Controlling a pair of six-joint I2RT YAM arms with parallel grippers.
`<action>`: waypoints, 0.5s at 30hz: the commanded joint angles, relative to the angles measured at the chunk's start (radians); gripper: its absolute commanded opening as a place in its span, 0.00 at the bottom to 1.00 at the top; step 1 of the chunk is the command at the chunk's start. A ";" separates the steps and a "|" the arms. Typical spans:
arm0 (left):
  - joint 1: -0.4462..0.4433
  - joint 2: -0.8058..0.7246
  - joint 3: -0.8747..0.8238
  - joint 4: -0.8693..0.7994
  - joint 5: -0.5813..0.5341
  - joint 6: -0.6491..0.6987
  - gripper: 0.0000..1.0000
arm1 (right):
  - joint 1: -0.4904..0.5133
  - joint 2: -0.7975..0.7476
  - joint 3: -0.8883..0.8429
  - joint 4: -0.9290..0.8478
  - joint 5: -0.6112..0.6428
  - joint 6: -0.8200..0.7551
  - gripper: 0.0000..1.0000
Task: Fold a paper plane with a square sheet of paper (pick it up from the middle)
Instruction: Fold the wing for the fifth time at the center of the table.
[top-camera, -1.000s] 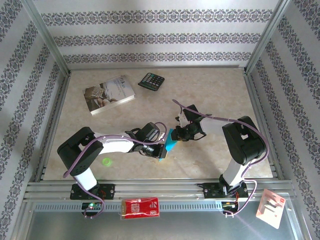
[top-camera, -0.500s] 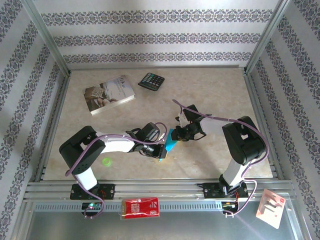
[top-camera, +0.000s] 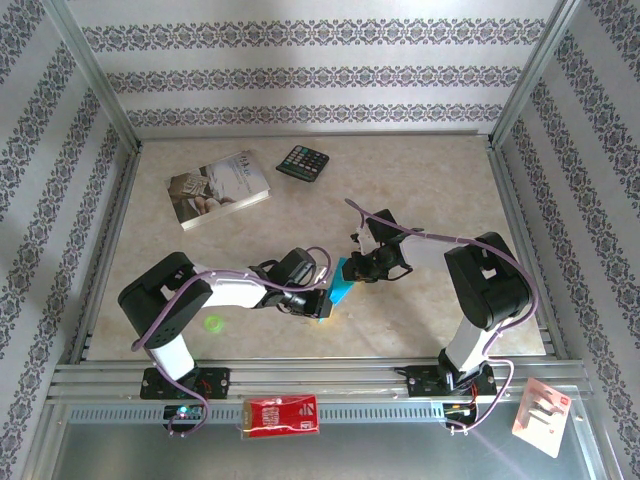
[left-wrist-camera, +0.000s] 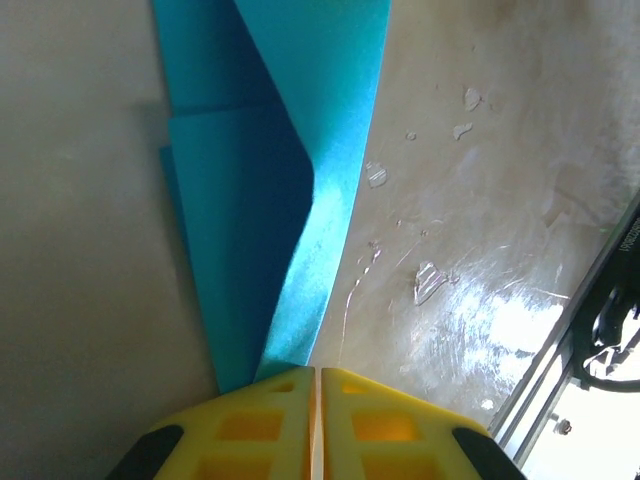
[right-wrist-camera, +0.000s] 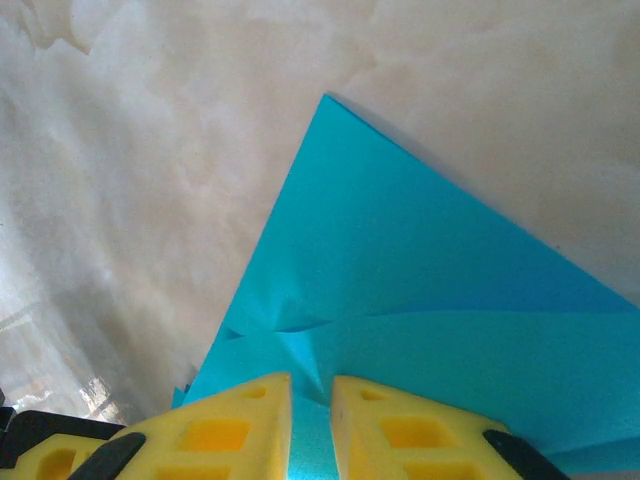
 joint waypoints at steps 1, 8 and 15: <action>0.009 0.002 -0.057 -0.079 0.006 -0.033 0.10 | -0.009 0.059 -0.019 -0.058 0.090 0.002 0.23; 0.006 -0.022 -0.083 -0.083 0.018 -0.049 0.10 | -0.009 0.080 -0.012 -0.074 0.109 0.018 0.21; 0.001 -0.037 -0.103 -0.095 0.026 -0.054 0.10 | -0.009 0.090 -0.002 -0.092 0.126 0.019 0.20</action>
